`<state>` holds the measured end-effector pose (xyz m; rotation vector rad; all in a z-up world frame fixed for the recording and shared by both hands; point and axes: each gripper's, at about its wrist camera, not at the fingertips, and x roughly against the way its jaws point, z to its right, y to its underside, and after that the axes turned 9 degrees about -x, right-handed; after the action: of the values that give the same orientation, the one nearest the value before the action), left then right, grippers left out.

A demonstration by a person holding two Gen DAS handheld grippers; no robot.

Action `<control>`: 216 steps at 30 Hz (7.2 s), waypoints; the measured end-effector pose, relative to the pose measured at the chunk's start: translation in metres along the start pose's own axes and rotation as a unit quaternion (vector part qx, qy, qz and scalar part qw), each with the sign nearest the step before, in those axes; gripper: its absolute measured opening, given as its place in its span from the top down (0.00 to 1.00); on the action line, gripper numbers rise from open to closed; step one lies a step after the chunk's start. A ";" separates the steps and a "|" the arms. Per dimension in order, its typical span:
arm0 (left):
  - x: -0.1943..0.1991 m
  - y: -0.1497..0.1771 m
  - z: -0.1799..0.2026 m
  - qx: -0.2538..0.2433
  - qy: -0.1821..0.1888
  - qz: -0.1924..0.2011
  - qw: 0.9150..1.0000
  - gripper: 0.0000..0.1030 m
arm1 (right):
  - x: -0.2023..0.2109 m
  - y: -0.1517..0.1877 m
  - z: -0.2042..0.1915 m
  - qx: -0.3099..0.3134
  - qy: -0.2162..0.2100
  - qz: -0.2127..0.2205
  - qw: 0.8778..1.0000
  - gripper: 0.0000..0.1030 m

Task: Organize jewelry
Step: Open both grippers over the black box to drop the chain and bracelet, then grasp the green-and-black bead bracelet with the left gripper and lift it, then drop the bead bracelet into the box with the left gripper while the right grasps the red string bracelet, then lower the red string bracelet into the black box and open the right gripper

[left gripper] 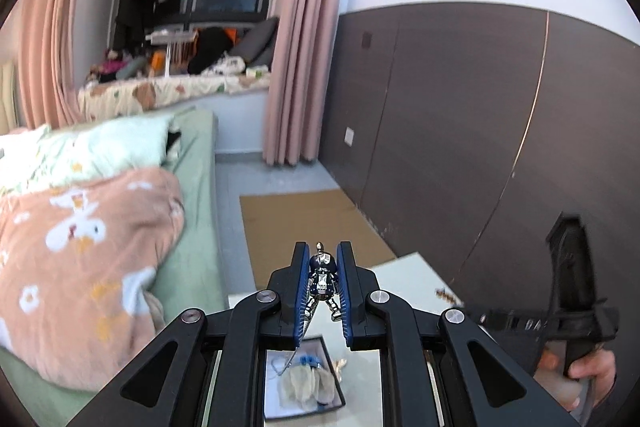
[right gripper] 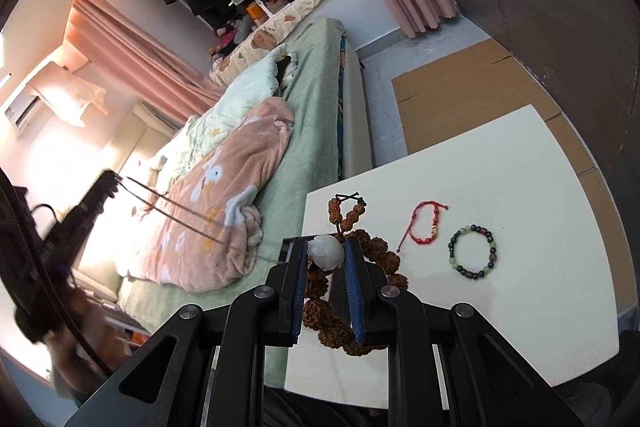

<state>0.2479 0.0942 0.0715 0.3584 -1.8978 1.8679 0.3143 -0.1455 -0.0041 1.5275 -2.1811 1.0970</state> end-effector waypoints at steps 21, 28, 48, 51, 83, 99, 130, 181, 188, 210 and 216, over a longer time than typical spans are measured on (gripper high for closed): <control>-0.042 0.095 -0.052 0.106 0.000 -0.129 0.986 0.09 | -0.044 0.010 -0.045 0.032 -0.011 -0.041 0.999 0.81; -0.023 0.104 -0.075 0.125 -0.019 -0.120 0.985 0.09 | -0.076 0.012 -0.063 0.044 -0.013 -0.061 0.997 0.81; -0.026 0.105 -0.080 0.137 -0.014 -0.109 0.984 0.08 | -0.095 0.015 -0.015 -0.002 0.020 -0.076 0.997 0.42; -0.035 0.100 -0.068 0.128 0.000 -0.109 0.986 0.08 | -0.074 0.008 0.009 -0.026 0.029 -0.057 0.998 0.42; -0.171 0.071 0.078 0.003 0.100 -0.206 0.973 0.44 | 0.006 -0.005 0.157 -0.151 0.089 0.012 0.984 0.35; -0.242 0.105 0.152 -0.049 0.097 -0.270 0.957 0.60 | 0.040 0.005 0.195 -0.178 0.107 0.030 0.978 0.36; -0.168 0.067 0.085 0.006 0.078 -0.192 0.978 0.93 | -0.013 -0.004 0.146 -0.131 0.093 -0.012 0.987 0.40; -0.102 0.095 -0.050 0.135 0.009 -0.179 0.975 0.07 | -0.109 -0.017 0.047 -0.022 0.112 -0.074 0.991 0.92; -0.087 0.099 -0.065 0.147 -0.009 -0.173 0.974 0.07 | -0.108 -0.013 0.003 -0.006 0.045 -0.087 0.995 0.92; -0.081 0.127 -0.072 0.155 -0.001 -0.180 0.971 0.07 | -0.125 0.006 0.037 -0.023 0.075 -0.121 0.989 0.35; -0.078 0.131 -0.068 0.148 -0.001 -0.180 0.972 0.10 | -0.141 0.015 0.056 -0.047 0.082 -0.140 0.986 0.42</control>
<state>0.2606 0.1582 -0.0821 0.7460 -1.4333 1.8918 0.3703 -0.0847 -0.1327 1.5812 -1.8165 0.9761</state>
